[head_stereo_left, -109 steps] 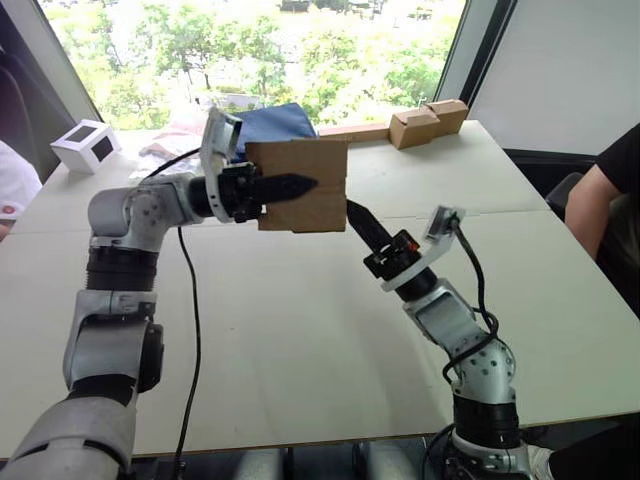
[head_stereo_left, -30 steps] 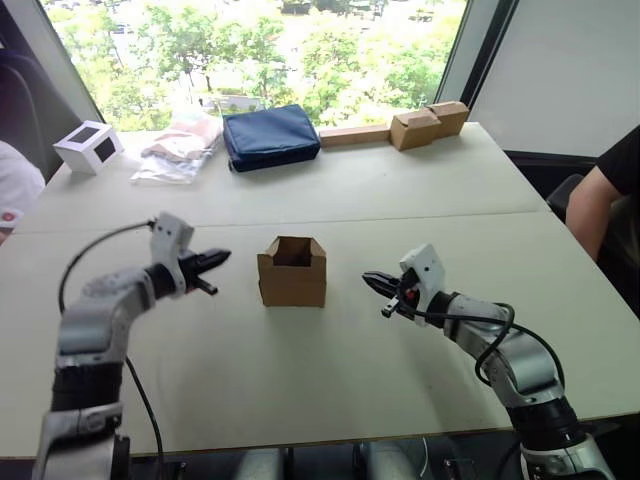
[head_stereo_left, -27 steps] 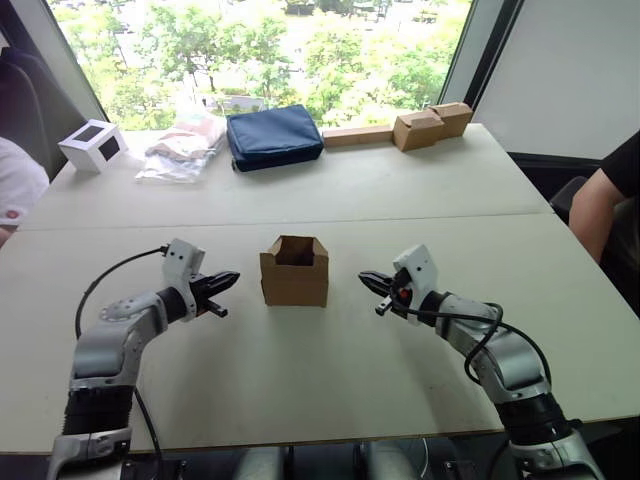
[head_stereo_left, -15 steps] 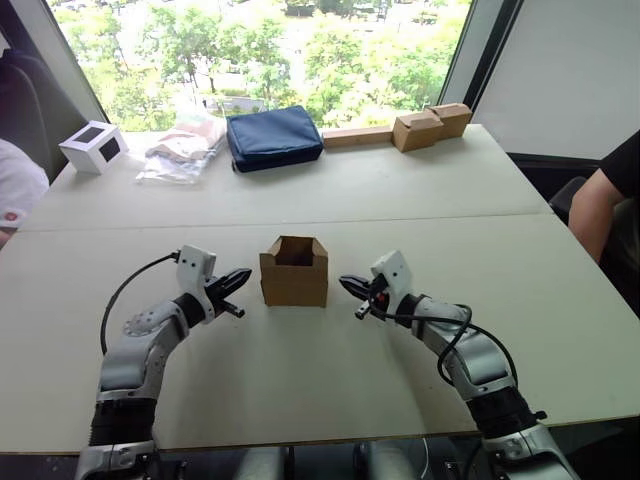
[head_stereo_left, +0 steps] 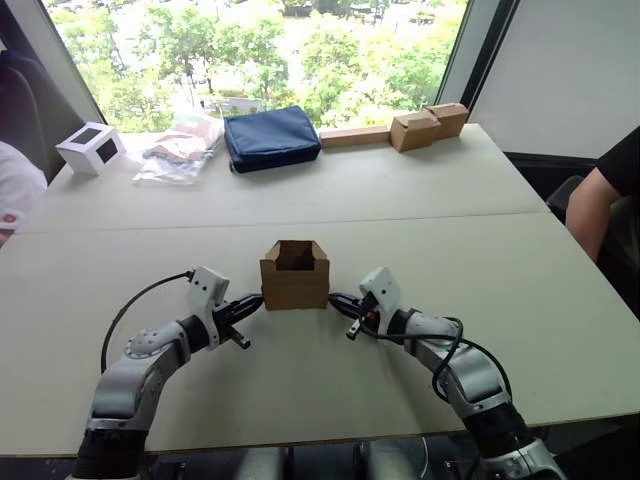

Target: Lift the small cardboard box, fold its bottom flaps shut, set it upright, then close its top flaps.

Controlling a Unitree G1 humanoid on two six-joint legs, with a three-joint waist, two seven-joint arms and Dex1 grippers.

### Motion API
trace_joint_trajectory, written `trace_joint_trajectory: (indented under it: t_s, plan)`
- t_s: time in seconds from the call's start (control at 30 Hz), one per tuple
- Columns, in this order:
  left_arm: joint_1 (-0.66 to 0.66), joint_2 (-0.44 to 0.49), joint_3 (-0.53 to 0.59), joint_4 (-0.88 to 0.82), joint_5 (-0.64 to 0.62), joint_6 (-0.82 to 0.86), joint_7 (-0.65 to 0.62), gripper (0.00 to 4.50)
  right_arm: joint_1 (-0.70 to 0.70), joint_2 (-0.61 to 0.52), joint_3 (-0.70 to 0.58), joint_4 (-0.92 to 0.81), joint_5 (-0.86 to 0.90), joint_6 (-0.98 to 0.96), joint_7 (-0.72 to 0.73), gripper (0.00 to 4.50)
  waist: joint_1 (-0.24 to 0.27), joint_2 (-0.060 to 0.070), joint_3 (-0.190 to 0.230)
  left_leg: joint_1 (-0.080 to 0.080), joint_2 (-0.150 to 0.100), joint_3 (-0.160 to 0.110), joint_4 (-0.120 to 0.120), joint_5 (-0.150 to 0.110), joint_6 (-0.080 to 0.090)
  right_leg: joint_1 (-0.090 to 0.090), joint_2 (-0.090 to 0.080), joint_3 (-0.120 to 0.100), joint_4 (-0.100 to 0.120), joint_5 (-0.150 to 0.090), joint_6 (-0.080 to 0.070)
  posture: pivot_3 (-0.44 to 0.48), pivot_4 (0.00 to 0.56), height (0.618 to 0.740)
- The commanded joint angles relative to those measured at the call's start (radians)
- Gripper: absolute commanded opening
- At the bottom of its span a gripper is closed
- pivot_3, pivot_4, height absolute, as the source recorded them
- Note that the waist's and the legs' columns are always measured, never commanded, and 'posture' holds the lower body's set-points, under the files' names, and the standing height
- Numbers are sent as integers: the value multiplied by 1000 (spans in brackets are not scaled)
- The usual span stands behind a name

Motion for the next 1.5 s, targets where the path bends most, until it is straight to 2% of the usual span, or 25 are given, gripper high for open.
trace_joint_trajectory:
  t_s: [0.03, 0.27, 0.47, 0.6, 0.7, 0.77, 0.93, 1.1, 1.23, 1.5]
  plan:
    - [21, 9, -16, -64, -25, 9, -7, 95, 12, 1, 6, -72, 8, 12, 14, 67, 0, 0, 0, 0, 0, 0, 0, 0, 0, 0, 0, 0, 0, 0, 0, 0, 150, 737]
    - [69, 22, -21, -103, -41, 29, -13, 95, 58, -17, 25, -143, 19, 58, 43, 67, -1, 0, 0, 1, 0, 0, 0, 0, 0, 0, -2, 0, 0, 0, -1, 0, 150, 737]
    - [63, 88, 48, -69, -72, 59, -40, 95, 86, -67, -4, -190, 18, 84, 63, 67, 1, 0, 0, 1, 1, 0, -1, 0, 1, 1, -2, 0, -1, -1, -1, 0, 150, 737]
    - [14, 183, 88, -59, -135, 119, -106, 95, 104, -189, -69, -263, 93, 107, 178, 67, 1, 0, 0, 1, 1, 0, -1, -1, 1, 2, -2, -1, -1, -1, -1, 0, 150, 737]
    - [-83, 249, 119, -62, -216, 203, -153, 95, 52, -264, -168, -283, 191, 163, 241, 67, 4, 0, 1, 2, 1, -1, -1, -1, 1, 3, -2, -1, -2, -1, -1, 0, 150, 737]
    - [-159, 280, 119, -37, -260, 235, -200, 95, -13, -282, -187, -260, 205, 169, 254, 67, 1, 0, 1, 3, 1, -1, 0, -1, 1, 4, -1, -2, -3, -1, -1, 0, 150, 737]
    - [-346, 318, 36, 87, -249, 224, -317, 95, -176, -242, -150, -179, 195, 158, 270, 67, -4, 0, 1, 4, 2, -1, -2, -1, 1, 4, 2, -2, -3, -1, -2, 0, 150, 737]
    - [-470, 319, -82, 226, -159, 128, -423, 95, -216, -188, -89, -172, 177, 150, 270, 67, -2, 0, 1, 3, 1, 0, -2, -1, 1, 3, 2, -2, -1, -2, -3, 0, 150, 737]
    - [-513, 302, -129, 293, -125, 87, -470, 95, -235, -158, -55, -157, 151, 122, 263, 67, -1, 0, 1, 3, 1, 1, -2, -1, 1, 3, 2, -2, -1, -2, -3, 0, 150, 737]
    - [-511, 279, -188, 354, -48, 8, -520, 95, -263, -129, -39, -107, 113, 79, 255, 67, -2, 0, 1, 3, 1, 1, -2, -1, 2, 3, 2, -2, 0, -2, -3, 0, 150, 737]
